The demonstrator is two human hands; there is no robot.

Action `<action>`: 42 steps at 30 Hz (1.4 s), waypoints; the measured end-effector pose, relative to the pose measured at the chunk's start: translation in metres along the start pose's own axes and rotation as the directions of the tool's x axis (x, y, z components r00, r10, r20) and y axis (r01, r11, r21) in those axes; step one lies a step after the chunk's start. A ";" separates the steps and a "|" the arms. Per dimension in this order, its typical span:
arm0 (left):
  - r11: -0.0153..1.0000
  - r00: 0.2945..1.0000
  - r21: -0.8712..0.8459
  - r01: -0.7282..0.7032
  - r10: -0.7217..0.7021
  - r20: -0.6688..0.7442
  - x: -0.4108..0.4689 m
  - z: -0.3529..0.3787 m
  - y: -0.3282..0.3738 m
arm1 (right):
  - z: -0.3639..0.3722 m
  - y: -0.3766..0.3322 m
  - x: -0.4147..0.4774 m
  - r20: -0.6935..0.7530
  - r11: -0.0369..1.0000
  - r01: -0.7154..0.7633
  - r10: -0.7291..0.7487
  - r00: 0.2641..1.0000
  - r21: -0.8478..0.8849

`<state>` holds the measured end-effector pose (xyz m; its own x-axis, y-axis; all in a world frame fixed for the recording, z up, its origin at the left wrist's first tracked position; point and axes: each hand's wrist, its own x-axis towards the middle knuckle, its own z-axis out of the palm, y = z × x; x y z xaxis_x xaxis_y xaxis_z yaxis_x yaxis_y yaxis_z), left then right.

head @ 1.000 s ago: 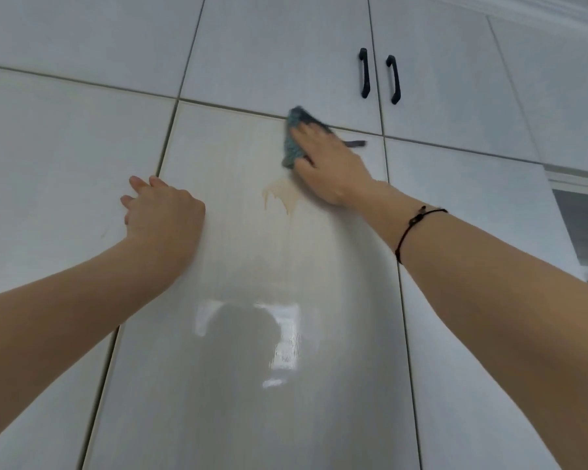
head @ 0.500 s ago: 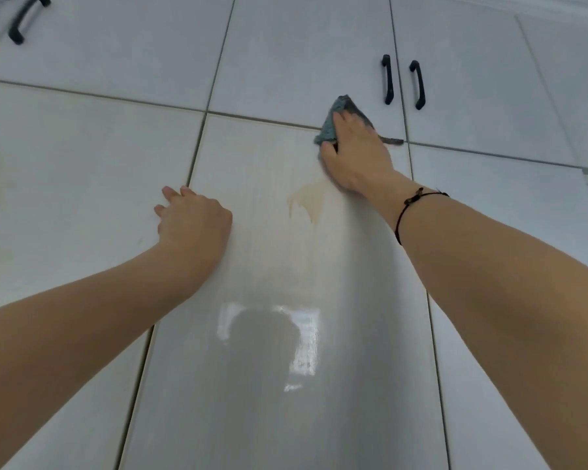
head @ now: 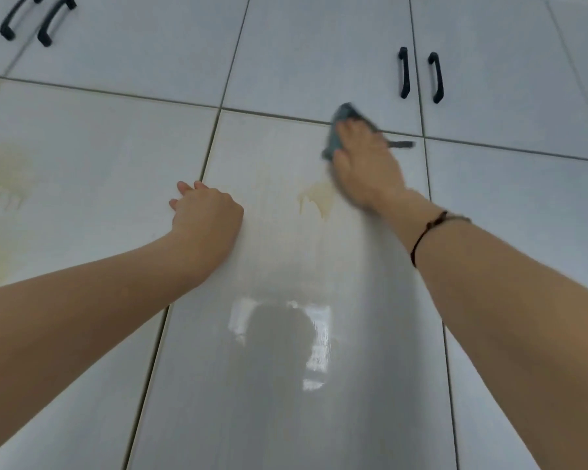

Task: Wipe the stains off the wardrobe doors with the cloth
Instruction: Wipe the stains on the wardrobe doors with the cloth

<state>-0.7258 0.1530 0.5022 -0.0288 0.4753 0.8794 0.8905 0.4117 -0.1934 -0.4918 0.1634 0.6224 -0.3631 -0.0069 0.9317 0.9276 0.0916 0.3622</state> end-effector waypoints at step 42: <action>0.954 0.973 -0.291 -0.076 0.007 -0.232 -0.006 0.018 -0.016 | 0.013 -0.178 0.027 0.260 0.924 0.383 -0.370 0.892 0.000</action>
<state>-0.7484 0.1571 0.4919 0.0836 0.2843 0.9551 0.9835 0.1305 -0.1249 -0.6682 0.1595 0.5827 -0.6898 0.2192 0.6900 0.7178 0.0822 0.6914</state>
